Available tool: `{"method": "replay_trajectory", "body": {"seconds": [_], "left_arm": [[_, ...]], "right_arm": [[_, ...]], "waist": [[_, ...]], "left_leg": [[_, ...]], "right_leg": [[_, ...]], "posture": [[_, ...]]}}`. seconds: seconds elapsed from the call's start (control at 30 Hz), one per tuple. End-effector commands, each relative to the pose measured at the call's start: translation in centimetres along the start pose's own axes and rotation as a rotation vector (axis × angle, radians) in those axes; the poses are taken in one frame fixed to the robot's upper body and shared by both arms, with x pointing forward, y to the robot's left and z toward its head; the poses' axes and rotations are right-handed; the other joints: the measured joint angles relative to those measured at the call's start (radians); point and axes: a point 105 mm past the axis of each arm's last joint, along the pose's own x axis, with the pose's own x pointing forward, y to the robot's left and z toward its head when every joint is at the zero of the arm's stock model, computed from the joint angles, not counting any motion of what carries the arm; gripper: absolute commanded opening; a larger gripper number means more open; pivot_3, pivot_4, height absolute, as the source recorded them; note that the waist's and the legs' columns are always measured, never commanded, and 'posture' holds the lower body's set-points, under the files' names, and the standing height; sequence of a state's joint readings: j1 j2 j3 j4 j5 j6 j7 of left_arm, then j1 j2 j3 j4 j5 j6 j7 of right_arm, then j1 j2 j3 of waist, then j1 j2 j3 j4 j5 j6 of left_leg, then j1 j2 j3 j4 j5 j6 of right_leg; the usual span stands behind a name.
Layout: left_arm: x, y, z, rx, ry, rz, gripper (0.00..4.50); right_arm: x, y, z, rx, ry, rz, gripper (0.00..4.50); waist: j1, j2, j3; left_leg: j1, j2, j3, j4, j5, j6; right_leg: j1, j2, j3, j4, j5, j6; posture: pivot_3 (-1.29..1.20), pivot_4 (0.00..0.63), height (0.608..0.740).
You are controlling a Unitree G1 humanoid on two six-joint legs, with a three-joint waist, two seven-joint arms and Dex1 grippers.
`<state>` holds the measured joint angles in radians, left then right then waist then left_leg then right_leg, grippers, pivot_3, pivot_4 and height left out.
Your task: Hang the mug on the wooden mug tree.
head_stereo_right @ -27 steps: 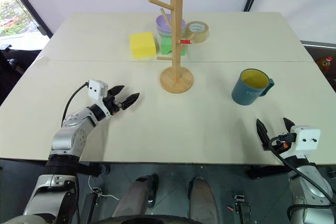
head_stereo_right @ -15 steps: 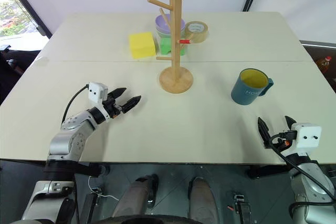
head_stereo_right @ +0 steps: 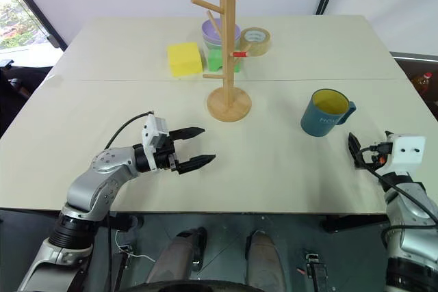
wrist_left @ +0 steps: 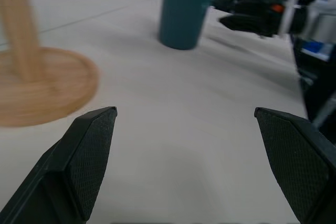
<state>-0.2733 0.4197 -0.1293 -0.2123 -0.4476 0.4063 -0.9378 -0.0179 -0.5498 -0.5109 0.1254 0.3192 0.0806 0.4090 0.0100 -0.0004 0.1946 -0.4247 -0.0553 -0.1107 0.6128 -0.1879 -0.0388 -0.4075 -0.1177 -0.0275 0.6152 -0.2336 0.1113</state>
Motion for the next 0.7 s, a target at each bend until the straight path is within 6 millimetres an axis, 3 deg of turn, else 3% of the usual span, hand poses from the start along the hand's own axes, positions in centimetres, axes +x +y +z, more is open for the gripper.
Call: {"method": "replay_trajectory", "body": {"seconds": [0.03, 0.7], "left_arm": [[0.6, -0.9, 1.4, 0.044, -0.025, -0.055, 4.50], [0.3, -0.8, 1.8, 0.061, -0.026, -0.039, 4.50]], "right_arm": [[1.2, -1.0, 0.9, -0.038, -0.018, 0.005, 4.46], [5.6, 1.1, 1.7, 0.019, -0.045, 0.199, 4.46]], "waist": [[0.000, 0.000, 0.000], [-0.008, 0.000, 0.000]], "left_leg": [[0.000, 0.000, 0.000, 0.000, 0.000, 0.000], [0.001, 0.000, 0.000, 0.001, 0.000, 0.000]], "right_leg": [[0.000, 0.000, 0.000, 0.000, 0.000, 0.000], [0.001, 0.001, 0.000, 0.002, 0.000, 0.000]], "posture": [[0.00, 0.150, 0.740], [0.00, 0.150, 0.740]]}}
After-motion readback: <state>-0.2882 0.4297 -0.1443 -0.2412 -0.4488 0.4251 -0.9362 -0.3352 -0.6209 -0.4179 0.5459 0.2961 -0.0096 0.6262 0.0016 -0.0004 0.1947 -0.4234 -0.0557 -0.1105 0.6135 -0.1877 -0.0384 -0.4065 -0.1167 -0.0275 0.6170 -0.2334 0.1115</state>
